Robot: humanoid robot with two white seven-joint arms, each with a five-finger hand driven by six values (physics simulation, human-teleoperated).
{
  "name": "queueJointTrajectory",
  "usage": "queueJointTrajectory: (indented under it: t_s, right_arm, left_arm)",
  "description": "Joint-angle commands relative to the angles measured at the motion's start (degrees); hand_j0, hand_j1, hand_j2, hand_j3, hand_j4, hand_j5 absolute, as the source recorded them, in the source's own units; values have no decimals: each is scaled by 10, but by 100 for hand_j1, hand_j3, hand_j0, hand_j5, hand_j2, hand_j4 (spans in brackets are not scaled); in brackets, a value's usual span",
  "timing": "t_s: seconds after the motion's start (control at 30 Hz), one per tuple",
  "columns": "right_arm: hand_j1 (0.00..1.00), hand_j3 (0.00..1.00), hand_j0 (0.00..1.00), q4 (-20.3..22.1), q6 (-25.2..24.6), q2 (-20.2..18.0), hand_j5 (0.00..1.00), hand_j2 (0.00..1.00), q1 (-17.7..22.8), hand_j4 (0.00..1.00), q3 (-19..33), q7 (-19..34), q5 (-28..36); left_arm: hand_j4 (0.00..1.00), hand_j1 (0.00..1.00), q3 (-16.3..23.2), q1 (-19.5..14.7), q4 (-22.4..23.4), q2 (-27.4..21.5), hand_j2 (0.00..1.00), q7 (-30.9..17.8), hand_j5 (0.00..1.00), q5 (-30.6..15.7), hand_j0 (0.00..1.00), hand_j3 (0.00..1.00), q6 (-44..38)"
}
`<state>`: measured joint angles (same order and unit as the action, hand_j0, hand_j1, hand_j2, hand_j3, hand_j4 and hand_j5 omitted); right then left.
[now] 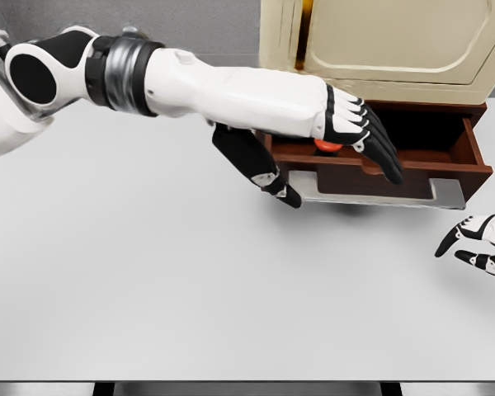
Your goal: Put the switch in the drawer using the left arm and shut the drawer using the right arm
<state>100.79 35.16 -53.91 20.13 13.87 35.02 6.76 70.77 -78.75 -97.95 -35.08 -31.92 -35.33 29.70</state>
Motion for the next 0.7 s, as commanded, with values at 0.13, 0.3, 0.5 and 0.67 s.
queueJointTrajectory:
  t_s: [0.13,0.3,0.5,0.67]
  right_arm:
    - [50,50,50,0,-2,-1,50,50,-1,50,-1,0,4]
    - [50,50,50,0,-2,-1,50,50,0,50,-1,0,4]
    - [50,50,50,0,-2,-1,50,50,0,50,-4,0,4]
    - [51,51,51,0,-2,-1,51,51,0,51,-9,0,4]
  left_arm:
    - [96,96,21,-4,-30,-26,96,-31,96,-197,96,96,-335]
    - [100,100,19,-4,-31,-48,100,-20,100,-236,100,100,-378]
    - [99,99,6,-4,-29,-57,99,42,99,-252,99,99,-453]
    - [100,100,8,4,-24,-35,100,87,100,-230,100,100,-469]
